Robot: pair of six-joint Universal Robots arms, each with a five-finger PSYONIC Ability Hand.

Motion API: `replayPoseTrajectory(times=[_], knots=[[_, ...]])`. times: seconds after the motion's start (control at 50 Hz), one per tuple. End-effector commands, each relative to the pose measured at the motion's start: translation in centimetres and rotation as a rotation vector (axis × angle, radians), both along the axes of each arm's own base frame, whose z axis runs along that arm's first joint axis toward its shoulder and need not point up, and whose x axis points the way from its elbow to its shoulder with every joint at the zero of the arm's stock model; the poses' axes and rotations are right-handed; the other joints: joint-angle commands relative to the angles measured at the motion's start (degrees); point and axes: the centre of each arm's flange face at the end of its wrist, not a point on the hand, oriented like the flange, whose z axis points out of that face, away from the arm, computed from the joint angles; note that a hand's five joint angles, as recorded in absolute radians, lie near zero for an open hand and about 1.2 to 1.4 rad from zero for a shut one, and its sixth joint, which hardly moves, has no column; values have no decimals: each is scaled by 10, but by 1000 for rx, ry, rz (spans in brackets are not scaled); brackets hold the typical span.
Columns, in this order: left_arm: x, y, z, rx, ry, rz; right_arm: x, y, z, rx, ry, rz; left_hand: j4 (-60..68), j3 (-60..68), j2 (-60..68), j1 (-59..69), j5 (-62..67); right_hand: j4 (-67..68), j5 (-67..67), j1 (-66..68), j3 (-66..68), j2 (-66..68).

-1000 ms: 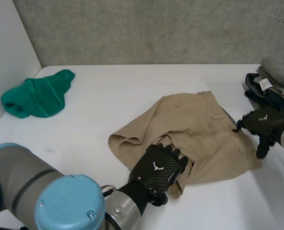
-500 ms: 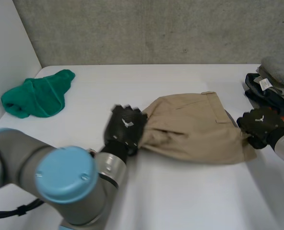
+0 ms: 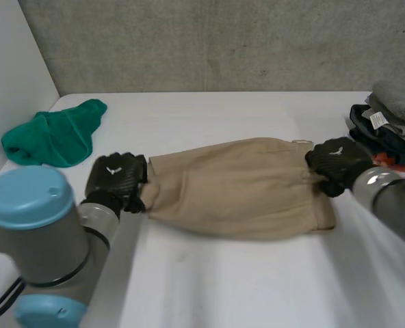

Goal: Fold the laundry.

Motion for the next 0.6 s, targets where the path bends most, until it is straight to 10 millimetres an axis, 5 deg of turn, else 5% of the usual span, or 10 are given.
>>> replayPoseTrajectory(times=[0.02,0.06,0.08,0.12,0.16,0.38,0.5,0.6], knots=[[-11,-24,-6,-23,10,9,13,-29,-17,-79,47,-116,-107,-111,-101,-81,-108,112,130,171,118,124],[-10,-32,0,-42,20,23,16,-30,-12,-112,41,-126,-146,-149,-139,-119,-146,45,62,103,50,57],[-9,-33,2,-47,23,27,18,-31,-8,-136,36,-133,-151,-154,-145,-124,-152,-214,-197,-155,-209,-202],[-7,-34,3,-50,23,33,19,-30,-5,-151,32,-136,-151,-154,-145,-124,-152,-423,-405,-364,-417,-411],[-3,-34,12,-67,33,41,20,-27,2,-170,25,-132,-151,-154,-145,-124,-152,-476,-458,-417,-470,-464],[27,-6,53,-150,74,34,5,5,61,-255,2,-139,-136,-139,-130,-109,-137,-496,-479,-437,-491,-484],[26,21,59,-178,33,-114,-1,34,63,-153,32,-106,-127,-131,-121,-101,-128,-395,-378,-336,-390,-383],[29,40,40,-162,-89,-193,-3,63,45,38,64,-35,-47,-50,-41,-20,-48,-365,-347,-306,-359,-353]])
